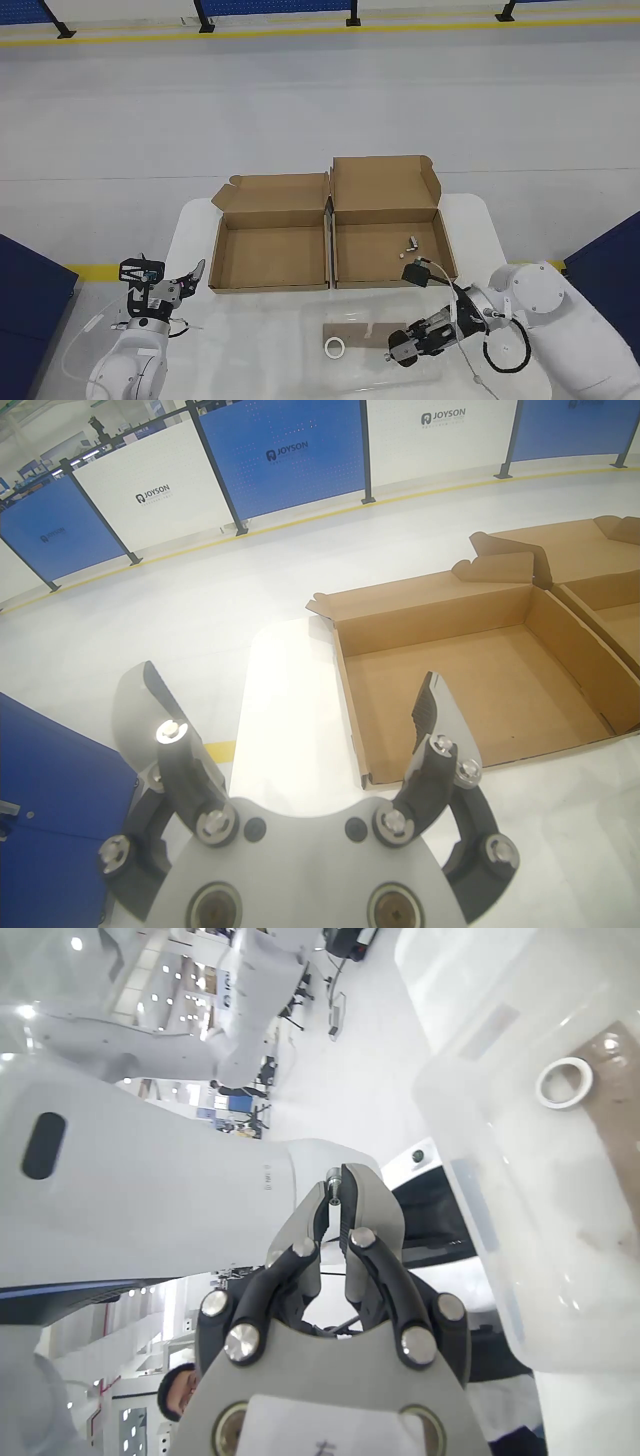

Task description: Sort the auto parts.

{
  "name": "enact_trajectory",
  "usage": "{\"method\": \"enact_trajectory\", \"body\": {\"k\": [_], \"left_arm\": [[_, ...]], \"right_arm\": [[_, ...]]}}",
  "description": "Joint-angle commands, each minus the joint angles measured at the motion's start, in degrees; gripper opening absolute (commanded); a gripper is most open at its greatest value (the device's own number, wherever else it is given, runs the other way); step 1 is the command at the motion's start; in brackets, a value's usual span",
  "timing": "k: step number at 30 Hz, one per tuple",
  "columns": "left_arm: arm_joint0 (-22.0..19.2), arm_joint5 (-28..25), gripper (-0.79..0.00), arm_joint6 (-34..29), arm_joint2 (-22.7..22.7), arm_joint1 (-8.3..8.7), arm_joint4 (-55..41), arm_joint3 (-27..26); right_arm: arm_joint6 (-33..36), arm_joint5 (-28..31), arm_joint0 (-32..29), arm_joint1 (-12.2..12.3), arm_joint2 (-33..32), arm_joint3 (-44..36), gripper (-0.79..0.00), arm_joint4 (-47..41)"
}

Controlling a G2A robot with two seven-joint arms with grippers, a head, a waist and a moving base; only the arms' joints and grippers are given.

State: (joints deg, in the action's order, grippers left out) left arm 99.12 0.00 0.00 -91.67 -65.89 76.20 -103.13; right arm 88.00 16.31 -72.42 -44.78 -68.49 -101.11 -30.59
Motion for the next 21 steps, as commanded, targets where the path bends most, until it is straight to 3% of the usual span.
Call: {"method": "enact_trajectory", "body": {"k": [1,11,21], "left_arm": [[0.0,0.0,0.0,0.0,0.0,0.0,0.0,0.0],[0.0,0.0,0.0,0.0,0.0,0.0,0.0,0.0],[0.0,0.0,0.0,0.0,0.0,0.0,0.0,0.0]], "right_arm": [[0.0,0.0,0.5,0.2,0.2,0.6,-0.785,-2.7],[-1.5,-0.2,0.1,0.2,0.0,-0.4,-0.785,-3.2],[0.0,-2.4,0.0,1.3,0.9,-5.0,-0.785,-27.5]]}}
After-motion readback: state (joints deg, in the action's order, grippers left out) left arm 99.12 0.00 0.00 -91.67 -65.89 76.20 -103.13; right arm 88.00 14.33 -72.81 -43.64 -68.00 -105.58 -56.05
